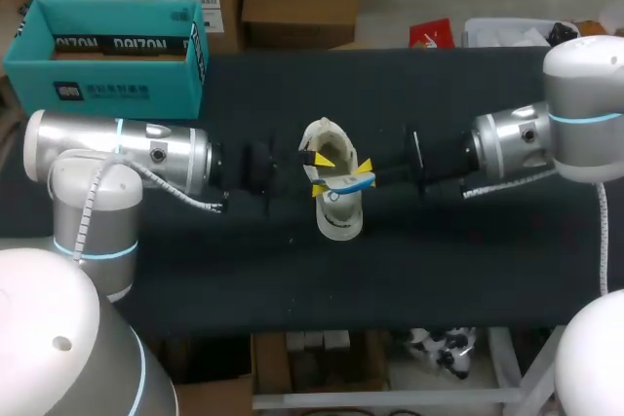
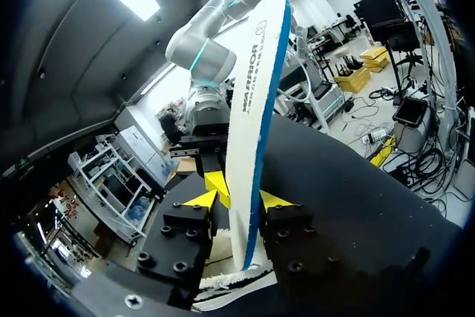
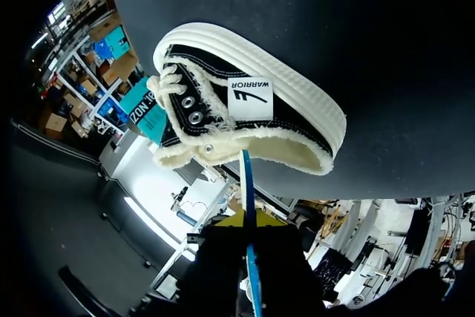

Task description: Open the shoe tongue, take the insole out of the shoe, put the insole back into the shoe, and pack the shoe into the shoebox

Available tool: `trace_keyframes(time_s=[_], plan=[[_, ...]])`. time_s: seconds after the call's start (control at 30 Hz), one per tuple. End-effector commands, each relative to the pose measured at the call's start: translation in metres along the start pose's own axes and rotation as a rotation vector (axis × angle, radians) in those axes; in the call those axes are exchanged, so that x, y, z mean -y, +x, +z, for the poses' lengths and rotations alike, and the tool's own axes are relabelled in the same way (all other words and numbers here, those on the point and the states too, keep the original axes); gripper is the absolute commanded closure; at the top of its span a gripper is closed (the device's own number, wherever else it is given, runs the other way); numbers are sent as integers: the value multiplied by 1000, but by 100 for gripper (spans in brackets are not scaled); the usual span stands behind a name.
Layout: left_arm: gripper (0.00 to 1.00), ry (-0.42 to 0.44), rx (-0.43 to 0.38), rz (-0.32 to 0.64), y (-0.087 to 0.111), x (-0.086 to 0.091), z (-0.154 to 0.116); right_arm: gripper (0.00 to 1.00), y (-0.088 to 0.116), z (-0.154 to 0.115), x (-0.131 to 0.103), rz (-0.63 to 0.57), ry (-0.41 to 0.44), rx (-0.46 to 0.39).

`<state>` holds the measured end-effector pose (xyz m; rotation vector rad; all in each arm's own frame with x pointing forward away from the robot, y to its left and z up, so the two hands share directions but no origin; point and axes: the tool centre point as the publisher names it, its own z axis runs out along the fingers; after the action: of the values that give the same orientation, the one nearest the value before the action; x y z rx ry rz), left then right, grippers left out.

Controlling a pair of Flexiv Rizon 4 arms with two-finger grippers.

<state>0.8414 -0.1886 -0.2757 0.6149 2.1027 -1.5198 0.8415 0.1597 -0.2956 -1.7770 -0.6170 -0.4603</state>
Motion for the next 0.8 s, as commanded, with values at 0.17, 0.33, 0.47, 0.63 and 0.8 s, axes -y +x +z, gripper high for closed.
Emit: trace_keyframes(time_s=[0.17, 0.33, 0.47, 0.63, 0.8], plan=[[100, 17, -20, 22, 1, -3, 6, 100, -2, 1, -2, 1, 8, -7], [100, 31, -54, 45, 1, -4, 4, 42, -1, 0, 0, -12, 2, -12], [100, 37, -67, 58, -1, -6, 1, 0, 0, -2, 5, -23, -11, -14], [100, 52, -102, 84, -2, -6, 0, 0, -4, -6, 11, -35, -28, -5], [100, 70, -137, 129, -1, -7, 0, 0, -5, -10, 16, -69, -42, -2]])
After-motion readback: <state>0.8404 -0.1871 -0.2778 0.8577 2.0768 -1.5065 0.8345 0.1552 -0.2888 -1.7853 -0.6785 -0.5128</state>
